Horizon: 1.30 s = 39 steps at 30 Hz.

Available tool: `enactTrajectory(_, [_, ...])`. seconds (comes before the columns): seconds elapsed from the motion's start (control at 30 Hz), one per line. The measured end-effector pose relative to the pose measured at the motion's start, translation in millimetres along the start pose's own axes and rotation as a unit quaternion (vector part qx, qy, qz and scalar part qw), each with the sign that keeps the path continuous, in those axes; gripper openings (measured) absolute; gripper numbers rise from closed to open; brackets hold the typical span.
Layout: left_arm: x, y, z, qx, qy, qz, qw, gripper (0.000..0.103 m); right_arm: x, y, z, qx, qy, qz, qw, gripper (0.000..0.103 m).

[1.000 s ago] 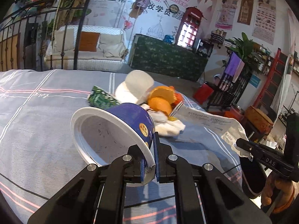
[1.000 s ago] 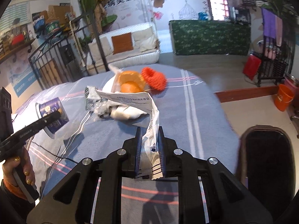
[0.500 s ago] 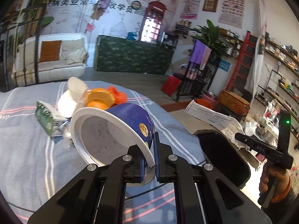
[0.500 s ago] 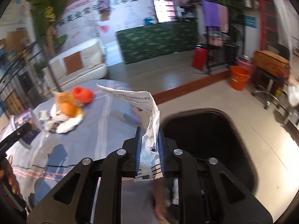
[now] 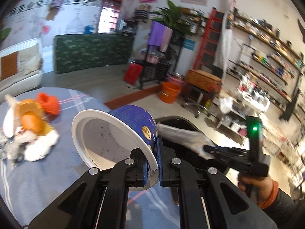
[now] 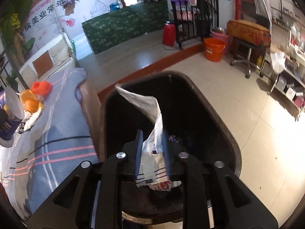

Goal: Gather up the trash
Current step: 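Carry the cup and paper strip over the bin and release both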

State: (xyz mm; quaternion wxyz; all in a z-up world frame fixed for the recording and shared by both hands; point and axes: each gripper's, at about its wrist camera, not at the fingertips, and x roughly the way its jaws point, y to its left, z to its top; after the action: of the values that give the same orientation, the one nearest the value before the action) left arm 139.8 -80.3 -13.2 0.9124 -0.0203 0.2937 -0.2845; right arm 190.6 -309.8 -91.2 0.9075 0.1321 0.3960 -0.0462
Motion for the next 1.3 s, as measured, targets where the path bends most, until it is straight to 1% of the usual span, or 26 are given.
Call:
enactTrajectory(0.03, [4,-4,0,0.005,0.004,-0.007,1.0,0.009,3,-2,-2,0.005,0.002,-0.001,1.0,0.028])
enactTrajectory(0.07, [9,-9,-1,0.01,0.01,-0.014,0.9998,0.009,6,-5,-4,0.011,0.005,0.005,1.0,0.034])
enactTrajectory(0.1, [13,-13,-2,0.012,0.014,-0.021,0.9996,0.009,8,-4,-5,0.014,0.008,0.006,1.0,0.047])
enactTrajectory(0.13, [17,-16,-2,0.014,0.019,-0.027,0.9994,0.009,9,-4,-7,0.018,0.009,0.005,1.0,0.052])
enactTrajectory(0.17, [20,-18,-4,0.015,0.024,-0.034,0.999,0.009,9,-6,-8,0.023,0.005,0.005,1.0,0.055])
enactTrajectory(0.27, [33,-24,-5,0.019,0.042,-0.053,0.9975,0.009,5,-14,-5,0.035,-0.004,0.002,0.999,0.055])
enactTrajectory(0.37, [44,-34,-5,0.03,0.055,-0.064,0.996,0.009,1,-19,0,0.043,-0.013,-0.002,0.999,0.055])
enactTrajectory(0.53, [68,-54,-5,0.049,0.078,-0.082,0.9923,0.009,-15,-29,9,0.049,-0.041,-0.023,0.998,0.056])
enactTrajectory(0.67, [86,-68,-6,0.063,0.096,-0.096,0.9888,0.009,-25,-42,15,0.057,-0.058,-0.033,0.996,0.06])
enactTrajectory(0.77, [99,-75,-8,0.071,0.11,-0.102,0.9861,0.009,-30,-49,17,0.059,-0.067,-0.048,0.995,0.06])
enactTrajectory(0.9, [116,-81,-15,0.072,0.134,-0.111,0.982,0.009,-32,-61,18,0.07,-0.069,-0.057,0.993,0.06])
enactTrajectory(1.03, [126,-86,-19,0.076,0.151,-0.11,0.9795,0.009,-33,-69,16,0.079,-0.07,-0.063,0.992,0.06])
enactTrajectory(1.1, [129,-89,-19,0.075,0.153,-0.109,0.9792,0.009,-34,-72,15,0.084,-0.071,-0.066,0.992,0.06])
enactTrajectory(1.17, [131,-93,-19,0.079,0.157,-0.108,0.9785,0.013,-34,-75,16,0.086,-0.071,-0.068,0.991,0.06])
enactTrajectory(1.2, [133,-94,-20,0.081,0.159,-0.105,0.9783,0.025,-35,-77,16,0.087,-0.072,-0.069,0.991,0.06])
enactTrajectory(1.23, [134,-95,-20,0.082,0.161,-0.102,0.9783,0.045,-36,-79,16,0.089,-0.074,-0.071,0.991,0.061])
enactTrajectory(1.27, [133,-96,-21,0.08,0.159,-0.104,0.9784,0.051,-37,-81,16,0.09,-0.075,-0.072,0.99,0.061])
enactTrajectory(1.3, [131,-96,-21,0.079,0.154,-0.108,0.979,0.064,-37,-83,17,0.092,-0.076,-0.074,0.99,0.062])
